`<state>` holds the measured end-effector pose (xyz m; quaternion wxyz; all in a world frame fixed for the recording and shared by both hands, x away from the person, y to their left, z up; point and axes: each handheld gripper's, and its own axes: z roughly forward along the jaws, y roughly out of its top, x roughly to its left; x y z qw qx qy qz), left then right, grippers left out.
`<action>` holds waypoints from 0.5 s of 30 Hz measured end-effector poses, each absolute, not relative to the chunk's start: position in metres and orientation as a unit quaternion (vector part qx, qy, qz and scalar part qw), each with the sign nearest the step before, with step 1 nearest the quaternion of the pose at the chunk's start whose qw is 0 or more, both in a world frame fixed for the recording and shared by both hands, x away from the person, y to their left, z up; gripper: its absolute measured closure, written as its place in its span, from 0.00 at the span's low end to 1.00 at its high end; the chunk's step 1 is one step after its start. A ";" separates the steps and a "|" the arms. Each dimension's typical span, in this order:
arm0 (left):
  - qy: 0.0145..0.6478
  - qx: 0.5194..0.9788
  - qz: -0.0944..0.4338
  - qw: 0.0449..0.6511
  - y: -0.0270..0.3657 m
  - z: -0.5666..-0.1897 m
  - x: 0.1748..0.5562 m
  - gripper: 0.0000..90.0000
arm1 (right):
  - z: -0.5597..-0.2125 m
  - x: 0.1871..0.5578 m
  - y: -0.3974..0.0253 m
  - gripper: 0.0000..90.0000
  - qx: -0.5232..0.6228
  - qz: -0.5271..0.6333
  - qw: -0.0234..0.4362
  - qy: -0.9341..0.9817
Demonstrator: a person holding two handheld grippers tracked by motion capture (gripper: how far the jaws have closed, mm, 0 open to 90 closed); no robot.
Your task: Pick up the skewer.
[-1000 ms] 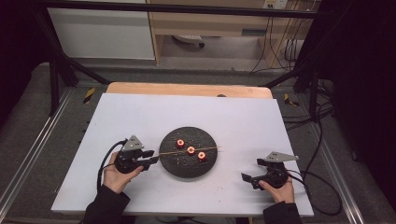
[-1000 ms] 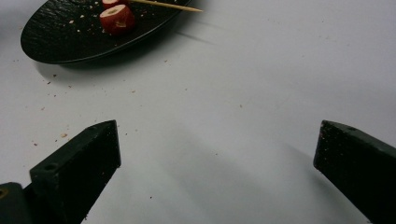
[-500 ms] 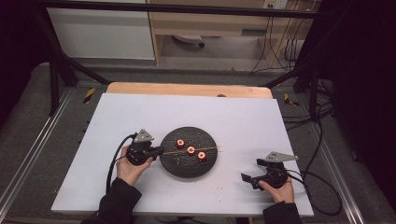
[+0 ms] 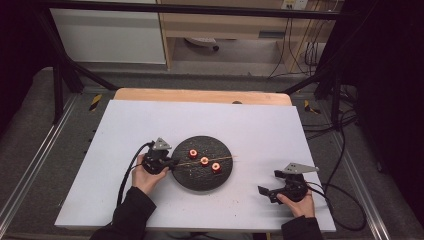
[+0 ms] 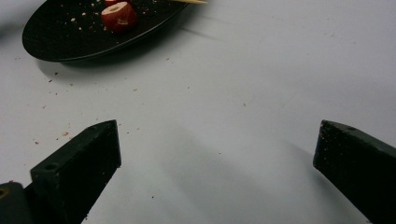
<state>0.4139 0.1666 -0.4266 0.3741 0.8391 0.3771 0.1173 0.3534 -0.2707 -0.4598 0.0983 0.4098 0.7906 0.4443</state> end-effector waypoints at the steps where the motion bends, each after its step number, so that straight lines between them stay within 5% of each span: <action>1: 0.374 0.842 0.116 0.372 0.167 -0.426 0.413 1.00 | -0.460 0.353 -0.271 0.01 0.410 0.445 0.097 0.790; 15: 0.337 0.860 0.095 0.371 0.160 -0.428 0.393 1.00 | -0.459 0.353 -0.271 0.01 0.410 0.446 0.097 0.790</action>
